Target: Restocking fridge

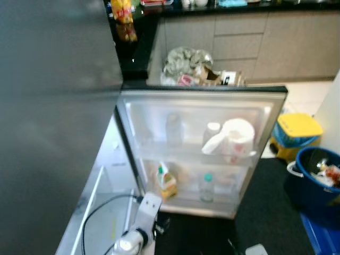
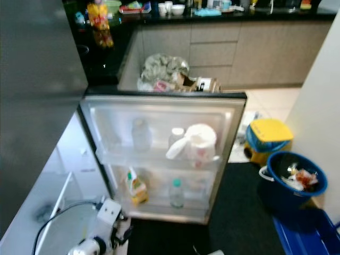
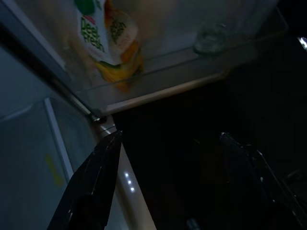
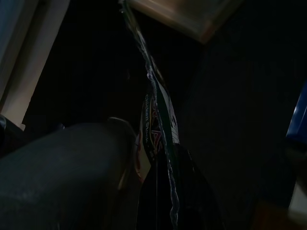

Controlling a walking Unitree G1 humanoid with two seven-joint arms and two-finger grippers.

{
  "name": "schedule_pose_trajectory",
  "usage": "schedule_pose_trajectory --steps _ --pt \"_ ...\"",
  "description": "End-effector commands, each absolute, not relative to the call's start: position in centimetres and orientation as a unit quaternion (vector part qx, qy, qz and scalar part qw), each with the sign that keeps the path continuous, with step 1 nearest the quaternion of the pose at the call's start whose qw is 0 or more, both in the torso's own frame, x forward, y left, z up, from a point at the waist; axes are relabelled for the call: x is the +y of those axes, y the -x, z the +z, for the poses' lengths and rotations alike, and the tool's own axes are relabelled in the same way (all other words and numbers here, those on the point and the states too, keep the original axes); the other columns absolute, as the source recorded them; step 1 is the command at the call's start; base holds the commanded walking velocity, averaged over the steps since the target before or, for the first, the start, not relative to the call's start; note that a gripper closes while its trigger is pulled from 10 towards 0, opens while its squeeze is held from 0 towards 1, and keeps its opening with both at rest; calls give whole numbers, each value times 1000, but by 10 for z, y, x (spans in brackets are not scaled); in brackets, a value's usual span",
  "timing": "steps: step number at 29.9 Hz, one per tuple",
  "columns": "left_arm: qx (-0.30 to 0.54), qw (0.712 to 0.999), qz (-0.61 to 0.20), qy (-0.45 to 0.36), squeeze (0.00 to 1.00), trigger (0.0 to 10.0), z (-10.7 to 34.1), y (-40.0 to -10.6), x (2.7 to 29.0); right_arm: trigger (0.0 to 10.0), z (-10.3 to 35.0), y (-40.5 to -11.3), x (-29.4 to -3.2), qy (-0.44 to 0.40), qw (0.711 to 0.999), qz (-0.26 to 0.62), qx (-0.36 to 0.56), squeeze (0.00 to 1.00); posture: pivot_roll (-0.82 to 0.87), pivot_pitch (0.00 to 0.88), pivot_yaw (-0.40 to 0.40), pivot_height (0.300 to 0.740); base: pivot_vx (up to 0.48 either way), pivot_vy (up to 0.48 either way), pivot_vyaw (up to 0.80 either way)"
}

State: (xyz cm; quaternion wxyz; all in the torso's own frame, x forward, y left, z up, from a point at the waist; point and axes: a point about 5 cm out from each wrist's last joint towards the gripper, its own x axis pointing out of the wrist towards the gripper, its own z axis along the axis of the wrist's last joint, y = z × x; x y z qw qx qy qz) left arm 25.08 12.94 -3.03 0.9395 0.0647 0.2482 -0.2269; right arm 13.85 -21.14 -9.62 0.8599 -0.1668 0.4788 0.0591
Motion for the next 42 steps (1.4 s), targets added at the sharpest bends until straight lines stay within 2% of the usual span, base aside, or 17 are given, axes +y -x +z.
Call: schedule_pose_trajectory --steps 1,10,11,12,18,20,23,25,27,34,38,39,40,41,42 --pt "255 940 -216 -62 0 10000 -33 -248 132 10000 -94 -143 -212 170 866 60 466 0 -142 35 90 740 0 -247 0" --pt "259 946 -185 -69 0 10000 -32 -252 137 10000 -91 -148 -212 169 871 63 456 0 -135 33 77 740 0 -27 0" --pt "255 949 -173 -70 0 10000 -32 -253 140 10000 -85 -161 -214 160 883 57 437 0 -123 32 63 740 0 0 0" --pt "255 949 -173 -70 0 10000 -32 -253 140 10000 -85 -161 -214 160 883 57 437 0 -123 32 63 740 0 0 0" --pt "258 953 -147 -66 0 10000 -33 -251 151 10000 -65 -205 -199 180 904 109 372 0 -100 28 39 740 0 0 0" --pt "258 953 -147 -66 0 10000 -33 -251 151 10000 -65 -205 -199 180 904 109 372 0 -100 28 39 740 0 0 0" --pt "262 951 -145 -74 0 10000 -35 -248 154 10000 -52 -228 -180 196 907 164 335 0 -72 18 16 740 0 0 0" --pt "263 951 -147 -75 0 10000 -35 -247 154 10000 -50 -232 -174 203 904 183 328 0 -72 18 16 740 0 0 0" --pt "245 951 -160 -103 0 10000 -33 -248 152 10000 -48 -237 -156 219 891 238 319 0 -19 6 -38 740 0 0 0" --pt "167 957 -212 -108 0 10000 -15 -254 144 10000 -43 -240 -146 245 887 273 281 0 8 5 -65 740 0 0 0" --pt "117 936 -314 -106 0 10000 0 -257 132 10000 -35 -245 -141 235 887 306 252 0 22 0 -72 740 0 0 0" --pt "102 919 -361 -124 161 10000 5 -257 126 10000 -32 -247 -139 237 882 328 240 0 23 0 -67 740 0 0 0" --pt "102 919 -361 -124 161 10000 5 -257 126 10000 -32 -247 -139 237 882 328 240 0 23 0 -67 740 0 0 0" --pt "91 901 -402 -136 741 10000 10 -257 121 10000 -29 -248 -137 241 877 347 230 0 22 0 -62 740 0 0 0" --pt "82 877 -451 -144 1000 10000 15 -257 116 10000 -24 -251 -137 244 873 363 214 0 20 0 -56 740 0 0 0"
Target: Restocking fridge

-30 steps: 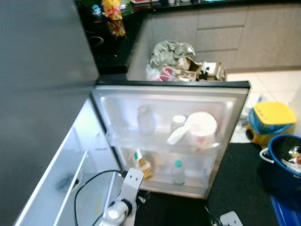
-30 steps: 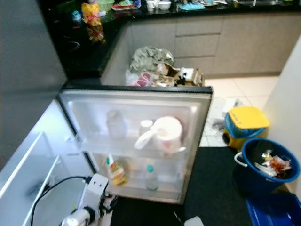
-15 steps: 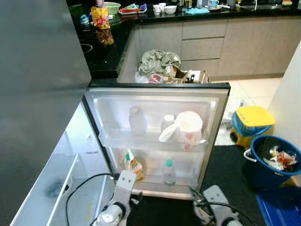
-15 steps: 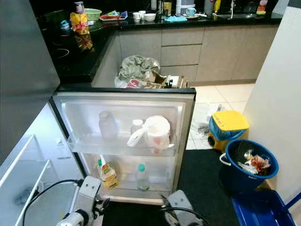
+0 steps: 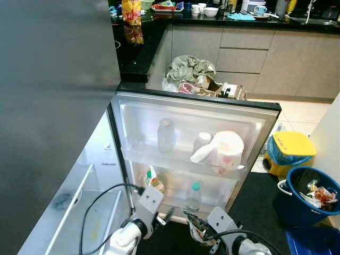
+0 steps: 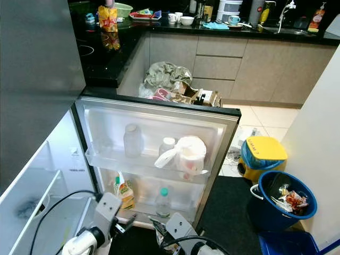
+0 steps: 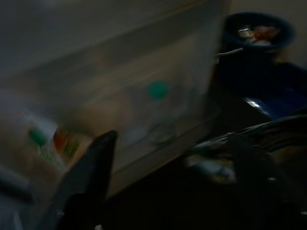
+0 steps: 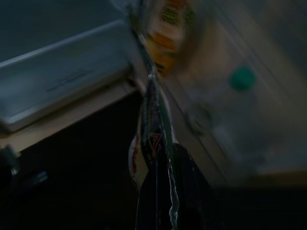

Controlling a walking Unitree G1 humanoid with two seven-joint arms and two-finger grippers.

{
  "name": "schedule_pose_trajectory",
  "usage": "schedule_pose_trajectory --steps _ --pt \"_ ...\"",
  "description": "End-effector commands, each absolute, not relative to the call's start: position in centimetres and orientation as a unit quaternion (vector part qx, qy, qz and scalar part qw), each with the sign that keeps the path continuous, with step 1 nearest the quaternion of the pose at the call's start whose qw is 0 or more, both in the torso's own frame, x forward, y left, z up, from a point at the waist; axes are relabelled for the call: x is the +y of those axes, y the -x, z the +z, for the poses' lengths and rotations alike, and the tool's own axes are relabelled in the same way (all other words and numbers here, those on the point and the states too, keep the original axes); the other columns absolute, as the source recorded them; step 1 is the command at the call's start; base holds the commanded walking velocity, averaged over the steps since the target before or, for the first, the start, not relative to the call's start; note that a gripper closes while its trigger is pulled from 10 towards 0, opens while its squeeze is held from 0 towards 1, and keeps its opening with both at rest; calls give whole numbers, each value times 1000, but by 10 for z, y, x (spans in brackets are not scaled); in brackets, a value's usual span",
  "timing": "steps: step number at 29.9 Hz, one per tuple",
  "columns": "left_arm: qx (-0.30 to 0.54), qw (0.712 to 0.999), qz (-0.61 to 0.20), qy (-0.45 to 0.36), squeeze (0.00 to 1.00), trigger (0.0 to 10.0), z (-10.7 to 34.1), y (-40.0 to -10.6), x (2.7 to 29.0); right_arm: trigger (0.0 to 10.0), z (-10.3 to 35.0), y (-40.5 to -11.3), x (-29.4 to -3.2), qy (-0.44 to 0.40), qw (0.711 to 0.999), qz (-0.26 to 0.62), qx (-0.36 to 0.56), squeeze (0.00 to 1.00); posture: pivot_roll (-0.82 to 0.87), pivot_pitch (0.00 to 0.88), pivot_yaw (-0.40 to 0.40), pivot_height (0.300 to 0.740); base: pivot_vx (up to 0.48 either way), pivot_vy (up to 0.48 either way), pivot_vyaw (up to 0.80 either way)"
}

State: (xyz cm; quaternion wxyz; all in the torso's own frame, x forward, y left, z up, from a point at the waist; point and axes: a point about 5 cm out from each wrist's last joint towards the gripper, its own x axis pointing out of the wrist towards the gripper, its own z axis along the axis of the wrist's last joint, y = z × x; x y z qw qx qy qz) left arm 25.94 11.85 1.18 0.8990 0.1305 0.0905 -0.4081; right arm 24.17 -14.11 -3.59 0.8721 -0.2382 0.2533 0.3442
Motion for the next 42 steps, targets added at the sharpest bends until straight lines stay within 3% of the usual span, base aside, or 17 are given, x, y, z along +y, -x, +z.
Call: schedule_pose_trajectory --steps 1,2,4,5,7,12,21,22,23,24,31,32,33,34,35,36,42 --pt "78 856 -490 -149 1000 10000 19 -257 112 10000 -21 -254 -136 249 871 373 203 0 16 0 -41 740 0 0 0" --pt "78 856 -490 -149 1000 10000 19 -257 112 10000 -21 -254 -136 249 871 373 203 0 16 0 -41 740 0 0 0" --pt "67 815 -547 -178 1000 10000 26 -258 107 10000 -14 -258 -136 253 866 390 182 0 12 0 -24 740 0 0 0" --pt "67 815 -547 -178 1000 10000 26 -258 107 10000 -14 -258 -136 253 866 390 182 0 12 0 -24 740 0 0 0" --pt "69 768 -596 -223 1000 10000 30 -260 105 10000 -12 -258 -137 271 853 411 172 0 1 0 -6 740 0 0 0" --pt "76 713 -643 -271 1000 10000 35 -265 107 10000 -10 -257 -139 294 838 433 158 0 -22 0 26 740 0 0 0" --pt "79 683 -663 -296 1000 10000 39 -270 100 10000 -6 -253 -139 277 829 465 140 0 -45 0 46 740 0 0 0" --pt "92 678 -667 -295 333 10000 36 -269 98 10000 -3 -254 -137 273 827 473 131 0 -52 0 50 740 0 0 0" --pt "92 678 -667 -295 333 10000 36 -269 98 10000 -3 -254 -137 273 827 473 131 0 -52 0 50 740 0 0 0" --pt "102 670 -671 -302 0 10000 33 -268 97 10000 0 -254 -135 267 826 481 120 0 -58 0 52 740 0 0 0" --pt "140 657 -683 -287 0 10000 22 -261 98 10000 6 -255 -128 270 810 511 96 0 -72 0 55 740 0 0 0" --pt "143 658 -684 -281 0 7176 21 -260 99 10000 7 -255 -128 270 810 512 96 0 -72 0 53 740 0 0 0" --pt "143 658 -684 -281 0 7176 21 -260 99 10000 7 -255 -128 270 810 512 96 0 -72 0 53 740 0 0 0" --pt "141 662 -681 -278 0 4353 21 -260 99 10000 7 -255 -129 270 810 512 96 0 -72 0 53 740 0 0 0" --pt "140 665 -680 -276 0 2627 21 -260 99 10000 7 -255 -129 269 810 513 96 0 -71 0 51 740 0 0 0" --pt "142 666 -679 -274 0 0 21 -261 99 10000 6 -254 -129 268 809 514 97 0 -69 0 50 740 0 0 0" --pt "150 669 -679 -264 0 0 21 -262 101 10000 5 -253 -128 264 808 518 99 0 -69 0 50 740 0 0 0"
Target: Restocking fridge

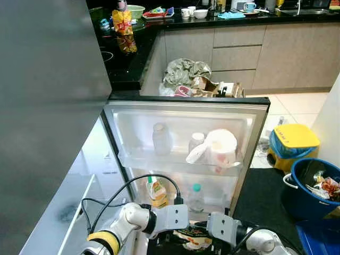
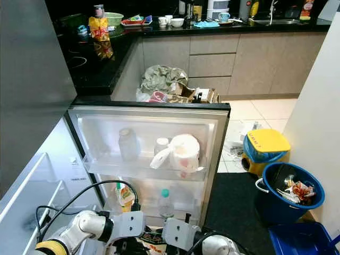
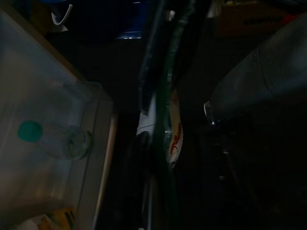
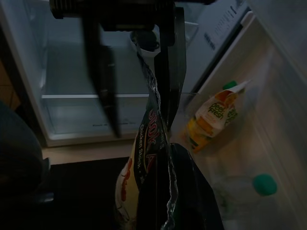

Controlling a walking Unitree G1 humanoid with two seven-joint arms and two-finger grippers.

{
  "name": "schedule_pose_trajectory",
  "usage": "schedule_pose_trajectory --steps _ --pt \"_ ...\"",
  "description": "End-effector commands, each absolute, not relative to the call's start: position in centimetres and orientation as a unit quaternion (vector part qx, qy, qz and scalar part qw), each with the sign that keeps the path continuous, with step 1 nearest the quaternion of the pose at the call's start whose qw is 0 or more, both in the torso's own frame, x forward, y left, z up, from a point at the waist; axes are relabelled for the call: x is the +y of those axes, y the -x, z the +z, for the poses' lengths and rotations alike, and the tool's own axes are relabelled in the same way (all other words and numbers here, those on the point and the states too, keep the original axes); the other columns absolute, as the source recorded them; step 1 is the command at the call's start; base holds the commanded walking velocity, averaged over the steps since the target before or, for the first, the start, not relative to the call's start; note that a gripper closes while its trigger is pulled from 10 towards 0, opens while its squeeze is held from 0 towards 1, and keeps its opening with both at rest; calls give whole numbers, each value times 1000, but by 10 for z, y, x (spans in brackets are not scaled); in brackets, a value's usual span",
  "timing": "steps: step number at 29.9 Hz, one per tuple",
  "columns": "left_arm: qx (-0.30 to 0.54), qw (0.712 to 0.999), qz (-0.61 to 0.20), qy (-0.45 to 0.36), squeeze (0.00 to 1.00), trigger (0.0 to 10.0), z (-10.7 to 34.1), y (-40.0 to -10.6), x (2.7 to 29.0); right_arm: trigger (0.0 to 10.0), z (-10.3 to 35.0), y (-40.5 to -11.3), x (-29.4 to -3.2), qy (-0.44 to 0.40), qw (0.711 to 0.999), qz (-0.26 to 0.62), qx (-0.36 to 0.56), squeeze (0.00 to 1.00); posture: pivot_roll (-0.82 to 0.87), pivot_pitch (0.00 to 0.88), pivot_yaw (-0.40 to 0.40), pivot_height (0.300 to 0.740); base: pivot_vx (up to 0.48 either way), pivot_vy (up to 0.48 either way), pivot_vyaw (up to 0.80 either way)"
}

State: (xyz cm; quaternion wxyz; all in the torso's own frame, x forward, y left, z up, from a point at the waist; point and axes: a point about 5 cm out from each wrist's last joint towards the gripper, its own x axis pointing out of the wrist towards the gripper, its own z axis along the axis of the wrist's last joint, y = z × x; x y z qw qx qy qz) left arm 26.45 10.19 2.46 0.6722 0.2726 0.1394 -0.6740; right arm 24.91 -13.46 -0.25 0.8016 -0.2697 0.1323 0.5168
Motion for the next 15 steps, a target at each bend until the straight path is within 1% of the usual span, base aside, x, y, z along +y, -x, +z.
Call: schedule_pose_trajectory --steps 1,10,11,15 --pt "151 670 -678 -263 0 0 21 -262 101 10000 5 -252 -128 264 807 518 100 0 -69 0 50 740 0 0 0" --pt "148 670 -681 -257 0 0 24 -264 101 10000 2 -249 -130 259 806 520 111 0 -72 0 54 740 0 0 0" --pt "150 669 -683 -252 0 0 24 -264 101 10000 1 -249 -131 256 808 518 117 1000 -73 0 54 740 0 0 0" --pt "154 667 -686 -245 0 0 23 -263 100 10000 1 -250 -133 246 811 516 126 1000 -74 0 55 740 0 0 0"
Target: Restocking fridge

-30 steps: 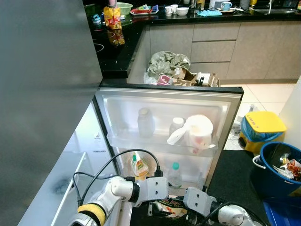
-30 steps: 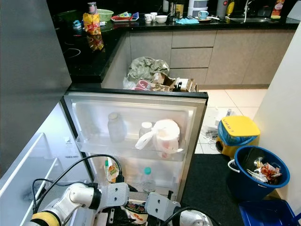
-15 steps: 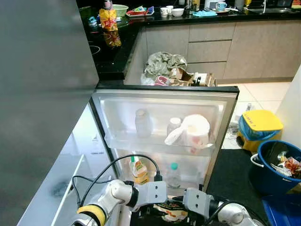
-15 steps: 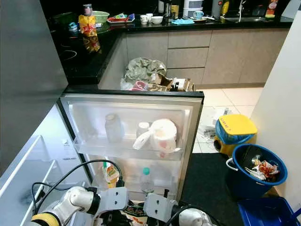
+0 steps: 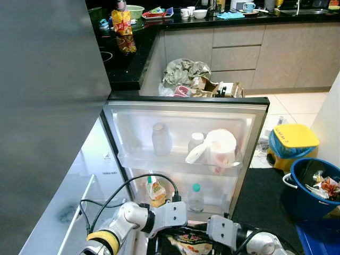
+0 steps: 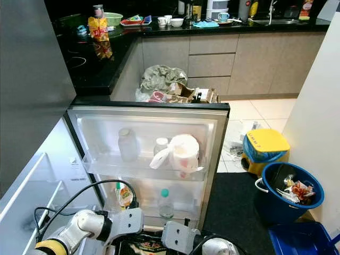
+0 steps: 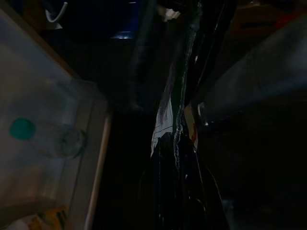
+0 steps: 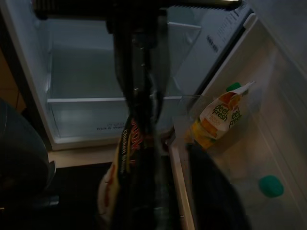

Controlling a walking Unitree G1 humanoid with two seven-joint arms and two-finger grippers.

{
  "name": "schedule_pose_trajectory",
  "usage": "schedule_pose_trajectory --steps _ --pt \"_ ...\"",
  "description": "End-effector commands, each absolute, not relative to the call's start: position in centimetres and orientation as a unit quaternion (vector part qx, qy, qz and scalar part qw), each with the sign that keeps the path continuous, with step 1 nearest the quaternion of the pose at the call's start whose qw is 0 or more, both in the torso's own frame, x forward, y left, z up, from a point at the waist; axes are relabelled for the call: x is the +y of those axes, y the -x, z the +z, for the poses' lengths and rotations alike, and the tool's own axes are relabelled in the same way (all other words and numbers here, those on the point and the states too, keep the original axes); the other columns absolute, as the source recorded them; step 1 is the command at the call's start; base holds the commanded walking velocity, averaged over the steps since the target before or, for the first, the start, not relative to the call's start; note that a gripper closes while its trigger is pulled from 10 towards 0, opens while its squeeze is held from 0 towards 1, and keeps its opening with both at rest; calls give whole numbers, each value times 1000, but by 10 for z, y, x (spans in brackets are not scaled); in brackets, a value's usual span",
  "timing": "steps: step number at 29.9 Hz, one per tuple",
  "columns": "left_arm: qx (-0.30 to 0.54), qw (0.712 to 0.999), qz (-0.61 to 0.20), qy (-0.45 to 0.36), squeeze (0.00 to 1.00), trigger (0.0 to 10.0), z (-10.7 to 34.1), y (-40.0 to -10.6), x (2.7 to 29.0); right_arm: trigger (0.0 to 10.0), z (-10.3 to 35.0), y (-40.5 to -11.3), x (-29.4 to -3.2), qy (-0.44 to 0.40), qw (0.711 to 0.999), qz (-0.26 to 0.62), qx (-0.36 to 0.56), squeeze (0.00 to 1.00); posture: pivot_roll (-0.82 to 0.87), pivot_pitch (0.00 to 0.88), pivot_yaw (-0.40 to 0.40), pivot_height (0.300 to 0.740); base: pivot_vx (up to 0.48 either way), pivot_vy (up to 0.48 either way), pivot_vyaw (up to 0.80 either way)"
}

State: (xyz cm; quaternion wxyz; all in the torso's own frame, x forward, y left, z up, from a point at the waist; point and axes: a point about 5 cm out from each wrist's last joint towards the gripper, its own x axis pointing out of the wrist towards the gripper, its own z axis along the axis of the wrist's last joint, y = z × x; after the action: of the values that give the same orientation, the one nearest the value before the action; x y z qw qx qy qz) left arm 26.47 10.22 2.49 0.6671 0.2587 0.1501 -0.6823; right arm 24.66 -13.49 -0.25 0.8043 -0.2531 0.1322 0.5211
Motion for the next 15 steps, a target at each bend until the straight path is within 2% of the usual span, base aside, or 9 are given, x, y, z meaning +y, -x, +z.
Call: schedule_pose_trajectory --steps 1,9,10,12,13,14,15 --pt "154 667 -687 -245 0 0 23 -263 100 10000 1 -250 -133 246 811 516 126 1000 -74 0 55 740 0 0 0" --pt "162 663 -689 -244 0 0 22 -262 103 10000 0 -250 -141 264 812 504 131 1000 -72 4 55 740 0 0 0" --pt "164 663 -688 -245 0 0 22 -262 104 10000 -2 -250 -144 271 812 499 136 933 -71 5 55 740 0 0 0" --pt "166 663 -688 -246 0 0 22 -262 105 10000 -2 -249 -146 276 811 497 139 933 -71 5 55 740 0 0 0" --pt "171 664 -684 -249 0 0 21 -262 107 10000 -5 -247 -150 281 809 494 150 98 -71 6 57 740 0 0 0" --pt "179 669 -675 -255 0 0 19 -263 111 10000 -10 -245 -158 289 808 482 176 0 -70 6 56 740 0 0 0" --pt "179 669 -675 -255 0 0 19 -263 111 10000 -10 -245 -158 289 808 482 176 0 -70 6 56 740 0 0 0"
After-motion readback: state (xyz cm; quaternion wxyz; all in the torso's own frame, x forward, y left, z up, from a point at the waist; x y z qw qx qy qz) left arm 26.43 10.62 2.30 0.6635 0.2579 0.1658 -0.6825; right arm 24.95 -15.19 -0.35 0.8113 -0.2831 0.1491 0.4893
